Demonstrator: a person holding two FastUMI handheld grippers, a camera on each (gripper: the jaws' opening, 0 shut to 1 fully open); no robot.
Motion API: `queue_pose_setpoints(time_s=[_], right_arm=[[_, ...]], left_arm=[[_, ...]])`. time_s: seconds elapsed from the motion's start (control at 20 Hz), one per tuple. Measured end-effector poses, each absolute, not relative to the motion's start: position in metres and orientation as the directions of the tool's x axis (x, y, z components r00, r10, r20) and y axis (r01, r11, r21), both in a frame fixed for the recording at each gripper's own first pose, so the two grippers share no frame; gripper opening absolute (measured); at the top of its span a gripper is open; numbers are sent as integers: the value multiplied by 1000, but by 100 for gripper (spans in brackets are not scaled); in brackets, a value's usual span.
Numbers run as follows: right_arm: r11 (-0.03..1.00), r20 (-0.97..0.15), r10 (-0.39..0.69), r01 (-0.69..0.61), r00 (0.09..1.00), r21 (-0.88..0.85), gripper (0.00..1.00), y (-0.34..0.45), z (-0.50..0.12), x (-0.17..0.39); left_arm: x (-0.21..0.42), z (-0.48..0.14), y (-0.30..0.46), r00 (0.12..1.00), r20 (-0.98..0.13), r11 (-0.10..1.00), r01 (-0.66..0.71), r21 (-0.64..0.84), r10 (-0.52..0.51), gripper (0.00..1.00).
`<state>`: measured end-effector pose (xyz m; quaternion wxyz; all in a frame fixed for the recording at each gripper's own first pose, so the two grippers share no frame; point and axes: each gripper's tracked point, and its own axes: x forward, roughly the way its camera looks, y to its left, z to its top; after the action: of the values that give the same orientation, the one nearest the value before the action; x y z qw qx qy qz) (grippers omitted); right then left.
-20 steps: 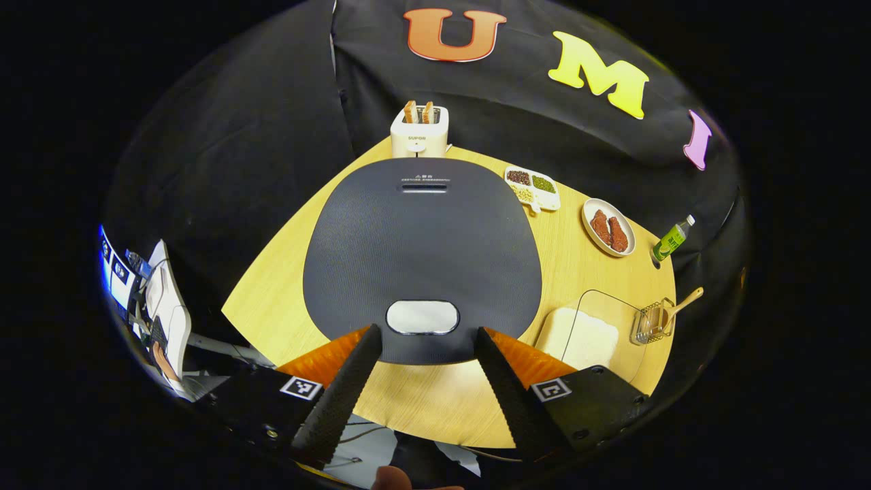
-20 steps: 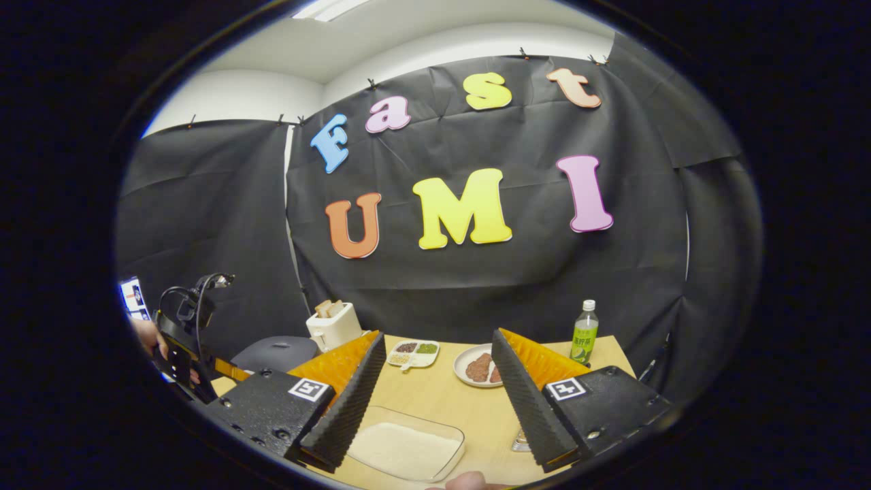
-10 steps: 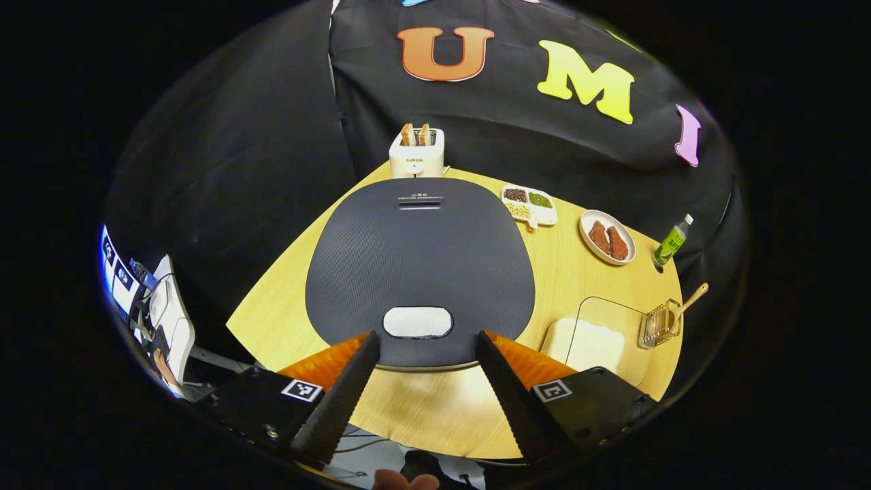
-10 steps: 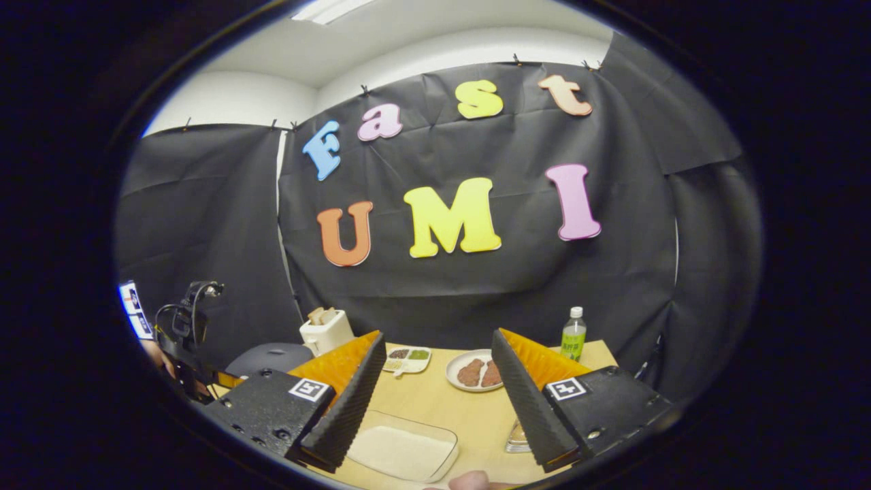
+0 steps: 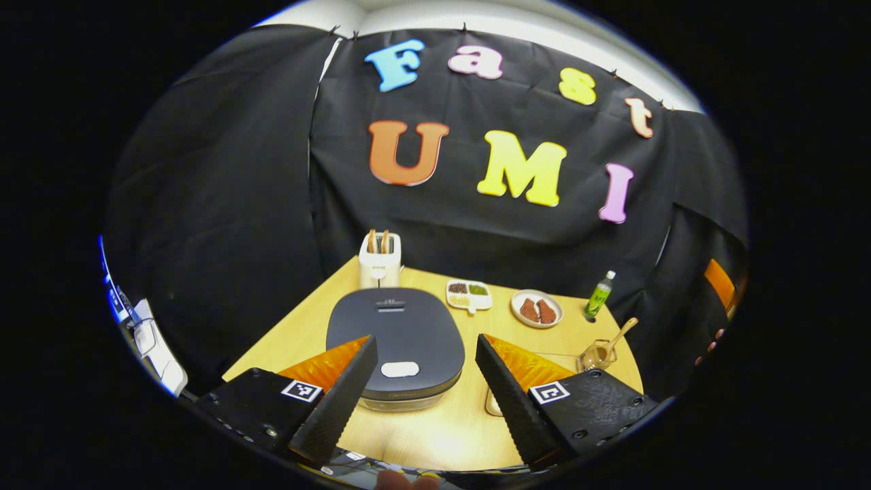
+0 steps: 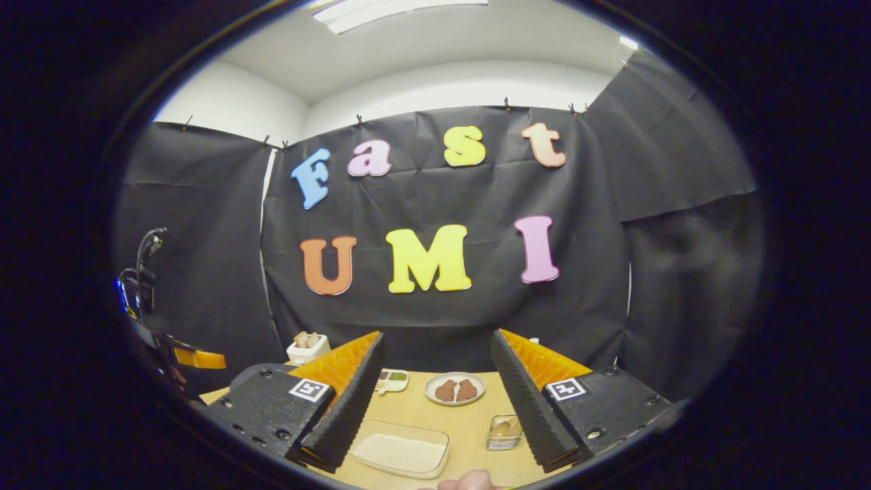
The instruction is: Close the left gripper, press the button to open the rice cooker; take a wooden spoon from the chopstick holder with the right hand, scoop a spoonful of rice and pour it into the rice cooker, then put the wooden spoon back into the chopstick holder.
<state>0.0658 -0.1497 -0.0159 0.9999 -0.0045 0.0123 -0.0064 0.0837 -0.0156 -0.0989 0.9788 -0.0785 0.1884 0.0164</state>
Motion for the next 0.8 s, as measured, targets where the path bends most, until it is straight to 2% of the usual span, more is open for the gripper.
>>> queue_pose_setpoints(time_s=[0.25,0.3,0.35,0.4,0.55,0.8], right_arm=[[998,13,-52,52,999,-32,100,-119,18,9],[998,19,-56,57,998,-30,100,-110,23,-3],[998,22,-59,60,998,-28,100,-103,27,-12],[998,27,-63,64,998,-28,100,-97,30,-22],[996,34,-85,85,996,-23,99,-79,35,-46],[994,42,-105,106,994,-28,100,-60,29,-71]], left_arm=[[36,-28,-40,982,-154,988,89,-124,-108,95],[23,-16,-43,986,-114,984,107,-141,-124,100],[13,-9,-48,987,-86,979,121,-165,-137,95],[6,-3,-53,987,-59,974,137,-179,-149,95],[-12,10,-59,985,0,973,170,-157,-172,95],[-40,20,-59,985,36,977,172,-129,-168,95]])
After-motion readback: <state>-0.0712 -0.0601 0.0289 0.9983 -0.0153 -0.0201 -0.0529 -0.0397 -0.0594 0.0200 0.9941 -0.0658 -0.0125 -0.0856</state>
